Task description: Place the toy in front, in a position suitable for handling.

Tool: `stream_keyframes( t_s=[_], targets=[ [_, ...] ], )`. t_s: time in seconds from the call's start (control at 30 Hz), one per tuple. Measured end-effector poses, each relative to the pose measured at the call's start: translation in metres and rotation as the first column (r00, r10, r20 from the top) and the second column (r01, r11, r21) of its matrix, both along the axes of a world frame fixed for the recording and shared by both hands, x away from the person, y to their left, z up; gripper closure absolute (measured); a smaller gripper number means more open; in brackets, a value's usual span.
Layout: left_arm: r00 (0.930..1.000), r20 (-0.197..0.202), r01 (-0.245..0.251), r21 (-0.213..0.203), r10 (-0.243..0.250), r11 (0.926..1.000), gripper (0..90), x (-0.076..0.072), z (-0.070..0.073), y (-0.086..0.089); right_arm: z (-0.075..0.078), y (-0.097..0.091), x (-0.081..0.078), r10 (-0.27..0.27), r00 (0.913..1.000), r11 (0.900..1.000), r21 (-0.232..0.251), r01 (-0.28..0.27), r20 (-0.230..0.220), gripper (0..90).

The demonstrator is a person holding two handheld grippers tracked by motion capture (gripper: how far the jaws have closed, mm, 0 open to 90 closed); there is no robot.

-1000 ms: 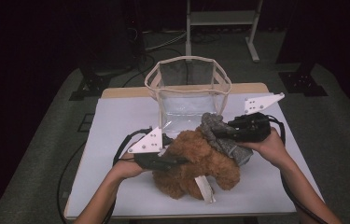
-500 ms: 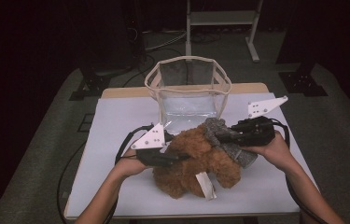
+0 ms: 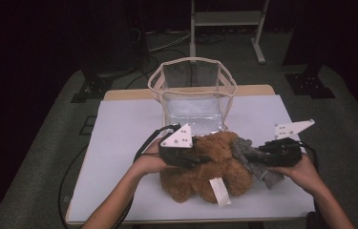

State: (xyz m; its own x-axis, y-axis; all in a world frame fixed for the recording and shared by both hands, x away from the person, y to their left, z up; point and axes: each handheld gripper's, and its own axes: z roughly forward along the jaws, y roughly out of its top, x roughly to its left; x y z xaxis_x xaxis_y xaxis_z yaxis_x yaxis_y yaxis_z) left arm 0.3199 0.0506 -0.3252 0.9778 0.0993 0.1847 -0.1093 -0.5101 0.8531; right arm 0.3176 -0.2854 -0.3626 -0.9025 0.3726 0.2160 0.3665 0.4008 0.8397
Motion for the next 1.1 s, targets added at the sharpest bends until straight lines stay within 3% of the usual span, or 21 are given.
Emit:
stream_keyframes(
  t_s=[0.17,0.3,0.43,0.53,0.6,0.77,0.93,1.1],
  targets=[
    [0.9994,-0.025,0.027,0.059,-0.026,0.9979,50.5,0.006,-0.004,-0.026,-0.029,-0.044,-0.007,-0.123,0.9908,0.9919,-0.036,0.121,-0.055,73.6],
    [0.9989,-0.027,0.042,0.122,-0.039,0.9917,47.9,0.011,-0.007,-0.046,-0.053,-0.072,-0.013,-0.215,0.9736,0.973,-0.104,0.206,-0.078,72.8],
    [0.9966,-0.062,0.063,0.149,-0.055,0.9867,43.9,0.015,-0.011,-0.062,-0.072,-0.085,-0.016,-0.257,0.9612,0.9606,-0.137,0.242,-0.101,67.9],
    [0.9961,-0.071,0.063,0.157,-0.053,0.9856,37.6,0.015,-0.011,-0.067,-0.078,-0.085,-0.014,-0.263,0.9572,0.9593,-0.137,0.247,-0.12,54.5],
    [0.9963,-0.071,0.059,0.162,-0.048,0.985,32.4,0.014,-0.009,-0.066,-0.075,-0.083,-0.013,-0.26,0.9582,0.9606,-0.132,0.245,-0.119,48.7],
    [0.9974,-0.062,0.047,0.164,-0.037,0.9854,21.4,0.011,-0.006,-0.059,-0.05,-0.075,-0.014,-0.232,0.9712,0.9685,-0.106,0.225,-0.055,40.7],
    [0.9981,-0.051,0.042,0.149,-0.035,0.9879,17.9,0.006,-0.008,-0.044,-0.029,-0.05,-0.015,-0.13,0.9915,0.9886,-0.078,0.129,-0.01,32.4],
    [0.9988,-0.047,0.021,0.143,-0.015,0.9895,16.3,0.001,-0.014,-0.02,-0.014,-0.021,-0.017,-0.015,0.9991,0.9981,-0.06,0.017,0.039,28.6]
  ],
)
